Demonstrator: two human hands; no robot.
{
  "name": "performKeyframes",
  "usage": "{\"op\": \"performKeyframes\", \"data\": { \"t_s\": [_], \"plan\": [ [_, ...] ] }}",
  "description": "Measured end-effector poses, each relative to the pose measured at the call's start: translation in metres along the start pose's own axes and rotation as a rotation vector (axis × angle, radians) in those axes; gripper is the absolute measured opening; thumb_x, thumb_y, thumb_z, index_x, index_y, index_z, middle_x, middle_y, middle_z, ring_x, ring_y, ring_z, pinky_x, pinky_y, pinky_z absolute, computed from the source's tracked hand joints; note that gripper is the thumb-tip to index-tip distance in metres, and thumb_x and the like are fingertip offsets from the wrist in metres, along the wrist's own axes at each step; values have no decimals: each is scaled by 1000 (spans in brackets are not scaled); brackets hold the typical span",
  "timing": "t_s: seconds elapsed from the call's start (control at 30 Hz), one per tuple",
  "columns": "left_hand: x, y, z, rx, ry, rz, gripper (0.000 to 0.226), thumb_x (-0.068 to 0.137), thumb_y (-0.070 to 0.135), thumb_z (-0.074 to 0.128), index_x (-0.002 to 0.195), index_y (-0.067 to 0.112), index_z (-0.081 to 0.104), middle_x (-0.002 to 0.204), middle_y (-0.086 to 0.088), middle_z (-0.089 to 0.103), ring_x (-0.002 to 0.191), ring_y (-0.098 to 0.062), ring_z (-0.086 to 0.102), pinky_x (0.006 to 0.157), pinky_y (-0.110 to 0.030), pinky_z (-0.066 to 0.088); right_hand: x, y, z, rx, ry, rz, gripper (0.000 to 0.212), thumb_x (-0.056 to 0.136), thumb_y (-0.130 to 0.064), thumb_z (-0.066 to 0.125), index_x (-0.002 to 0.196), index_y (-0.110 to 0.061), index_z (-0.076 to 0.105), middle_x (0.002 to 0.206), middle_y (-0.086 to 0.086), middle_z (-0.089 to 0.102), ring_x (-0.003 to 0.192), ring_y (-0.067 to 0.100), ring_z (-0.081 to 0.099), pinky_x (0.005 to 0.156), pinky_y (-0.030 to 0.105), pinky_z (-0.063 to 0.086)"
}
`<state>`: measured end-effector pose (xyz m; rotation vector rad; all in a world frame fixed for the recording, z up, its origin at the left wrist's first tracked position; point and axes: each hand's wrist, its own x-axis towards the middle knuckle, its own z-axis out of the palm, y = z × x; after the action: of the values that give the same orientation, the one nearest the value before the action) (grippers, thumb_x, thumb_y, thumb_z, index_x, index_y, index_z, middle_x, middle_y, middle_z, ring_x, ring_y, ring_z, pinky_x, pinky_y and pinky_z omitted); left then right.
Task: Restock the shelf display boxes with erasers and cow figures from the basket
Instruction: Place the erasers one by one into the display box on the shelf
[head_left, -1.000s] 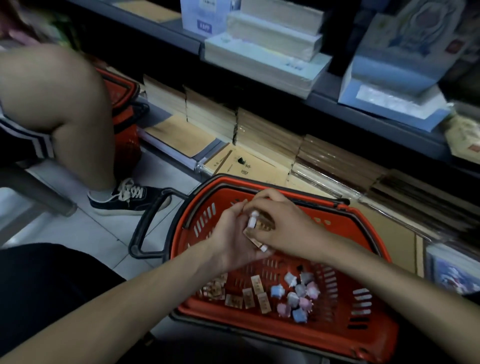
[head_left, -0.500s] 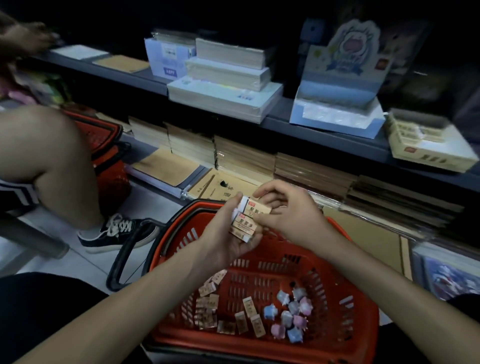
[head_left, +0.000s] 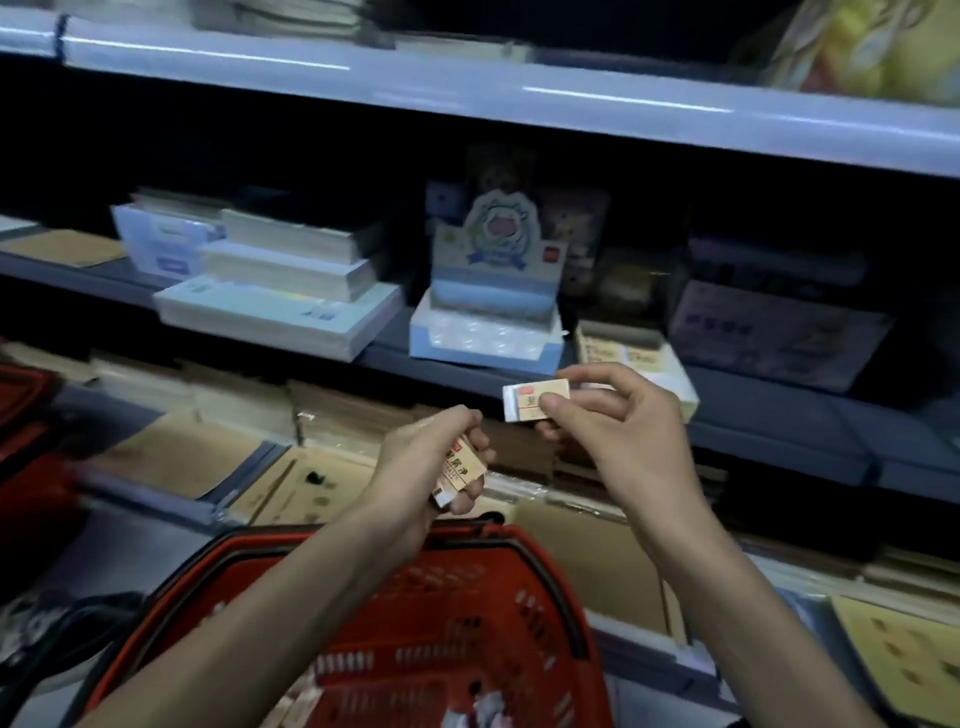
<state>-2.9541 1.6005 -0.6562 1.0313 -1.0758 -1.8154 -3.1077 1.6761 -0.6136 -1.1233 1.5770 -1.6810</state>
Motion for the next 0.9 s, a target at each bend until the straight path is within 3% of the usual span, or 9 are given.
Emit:
{"op": "performKeyframes", "data": {
  "t_s": [0.13,0.23,0.33,0.4,0.5,0.6,0.67,0.8,0.9],
  "plan": [
    [12,16,42,223,-38,196,25,91,23,70,73,5,73,66,-15,67,43,-22,48,38,-22,30,24,-10,-41,-70,163,-5,14,89,-1,74,99,-11,72,93,13,77,72,27,77,77,34,64],
    [23,24,68,492,-39,343,23,87,27,70,65,24,77,52,-4,62,42,-17,48,46,-23,36,49,-10,-67,-162,220,2,17,90,-3,72,104,-12,70,94,12,77,73,23,78,84,45,63],
    [34,23,87,806,-38,492,24,82,34,64,99,43,78,48,9,59,42,-9,44,49,-24,37,82,-7,-89,-409,294,-47,20,89,-4,71,102,-20,70,81,4,76,67,13,76,80,42,63],
    [40,19,99,1124,-21,618,35,85,40,61,117,47,72,59,11,65,56,-10,55,54,-28,43,101,-6,-99,-582,315,-70,22,88,-5,71,95,-26,69,77,-2,74,67,12,75,75,36,63],
    [54,10,115,1473,10,822,43,93,41,51,135,47,61,98,4,76,96,-23,67,68,-31,46,124,2,-107,-775,266,-39,23,84,-7,72,87,-30,69,81,-3,75,80,16,74,76,34,61],
    [66,3,121,1630,5,880,40,96,38,47,133,40,62,103,1,75,100,-26,67,71,-33,45,139,12,-108,-812,175,69,26,79,-5,79,89,-28,72,94,2,75,91,20,73,83,38,62],
    [69,2,121,1680,19,902,35,97,40,48,127,36,65,100,2,75,97,-25,68,67,-32,44,145,16,-110,-893,112,123,34,74,-5,86,102,-23,75,110,5,72,102,22,70,88,38,60],
    [69,0,119,1699,57,894,29,97,40,49,119,35,67,92,2,74,89,-24,67,63,-30,36,145,14,-110,-1100,1,2,34,81,-15,86,113,-13,75,105,7,70,94,24,69,84,38,59],
    [70,1,118,1683,57,862,30,95,40,51,120,36,67,96,3,74,93,-24,68,67,-30,43,144,15,-110,-1238,3,-52,39,80,-23,88,113,-9,73,108,11,71,100,31,66,87,42,58]
  ]
}}
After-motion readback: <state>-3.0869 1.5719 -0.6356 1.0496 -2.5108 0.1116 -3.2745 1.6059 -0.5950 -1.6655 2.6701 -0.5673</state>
